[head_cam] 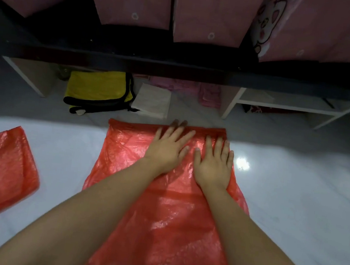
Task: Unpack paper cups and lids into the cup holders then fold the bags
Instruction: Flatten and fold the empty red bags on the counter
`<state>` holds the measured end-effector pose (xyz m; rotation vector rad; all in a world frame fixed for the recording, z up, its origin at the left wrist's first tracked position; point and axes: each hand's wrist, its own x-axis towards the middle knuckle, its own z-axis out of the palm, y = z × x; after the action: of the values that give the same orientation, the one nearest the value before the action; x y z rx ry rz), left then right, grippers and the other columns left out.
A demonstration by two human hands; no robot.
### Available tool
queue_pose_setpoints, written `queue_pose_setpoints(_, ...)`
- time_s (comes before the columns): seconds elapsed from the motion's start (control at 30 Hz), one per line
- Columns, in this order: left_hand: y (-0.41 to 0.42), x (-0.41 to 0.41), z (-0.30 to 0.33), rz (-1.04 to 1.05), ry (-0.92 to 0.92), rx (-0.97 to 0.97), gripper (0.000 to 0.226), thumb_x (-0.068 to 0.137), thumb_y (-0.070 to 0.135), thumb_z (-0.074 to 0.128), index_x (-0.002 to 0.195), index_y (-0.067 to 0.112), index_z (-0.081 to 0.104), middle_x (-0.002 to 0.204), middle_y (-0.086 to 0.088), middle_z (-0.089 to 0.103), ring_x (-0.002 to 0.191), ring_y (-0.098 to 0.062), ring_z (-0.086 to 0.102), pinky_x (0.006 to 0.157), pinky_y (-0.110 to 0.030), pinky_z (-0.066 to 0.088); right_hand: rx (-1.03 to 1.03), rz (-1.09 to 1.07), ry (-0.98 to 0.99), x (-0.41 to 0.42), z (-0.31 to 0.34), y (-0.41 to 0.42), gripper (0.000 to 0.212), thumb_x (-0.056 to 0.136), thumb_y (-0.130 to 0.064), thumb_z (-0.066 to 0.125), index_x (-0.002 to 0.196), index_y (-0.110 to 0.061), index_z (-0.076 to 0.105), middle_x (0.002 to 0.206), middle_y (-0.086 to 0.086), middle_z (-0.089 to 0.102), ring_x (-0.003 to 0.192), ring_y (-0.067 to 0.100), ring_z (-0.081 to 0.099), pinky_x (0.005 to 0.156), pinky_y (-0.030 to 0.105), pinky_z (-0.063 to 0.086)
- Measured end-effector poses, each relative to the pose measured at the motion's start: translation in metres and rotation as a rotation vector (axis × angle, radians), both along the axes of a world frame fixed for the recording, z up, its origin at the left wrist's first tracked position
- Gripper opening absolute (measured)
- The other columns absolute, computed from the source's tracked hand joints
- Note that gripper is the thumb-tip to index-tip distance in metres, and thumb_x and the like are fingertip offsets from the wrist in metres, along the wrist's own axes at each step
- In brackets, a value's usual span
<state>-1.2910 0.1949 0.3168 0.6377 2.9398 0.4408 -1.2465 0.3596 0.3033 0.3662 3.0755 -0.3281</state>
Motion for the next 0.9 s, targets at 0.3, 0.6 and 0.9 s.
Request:
queue_pose_setpoints(0.3,0.023,-0.003,-0.018,0.019,0.042,-0.098,0.054,0.103,0.058,0.018,0.156,0.049,0.018,0.169,0.011,0.005,0.156,-0.015,-0.004,0.122,-0.056,0.000,-0.026,0.094,0.017,0.014,-0.003,0.018,0.061,0.105,-0.044,0.022,0.162,-0.024,0.014,0.170,0.003,0.006,0.156,0.017,-0.004,0.127,0.041,0.000)
queue_pose_setpoints(0.6,0.023,-0.006,-0.019,0.025,0.013,-0.081,0.056,0.100,0.060,0.016,0.156,0.049,0.015,0.169,0.012,0.006,0.156,-0.015,-0.005,0.122,-0.058,0.000,-0.005,0.101,-0.036,0.097,-0.003,0.044,0.062,0.103,-0.060,0.019,0.160,-0.036,0.014,0.170,0.000,0.001,0.156,0.017,-0.008,0.127,0.046,0.004)
queue_pose_setpoints(0.9,0.023,-0.006,-0.020,0.020,0.021,-0.062,0.056,0.101,0.060,0.020,0.155,0.049,0.020,0.169,0.010,0.010,0.156,-0.015,-0.002,0.122,-0.058,0.003,-0.033,0.064,-0.090,0.176,-0.001,0.057,0.068,0.102,-0.068,0.017,0.160,-0.039,-0.002,0.170,-0.004,-0.010,0.155,0.015,-0.014,0.127,0.048,0.004)
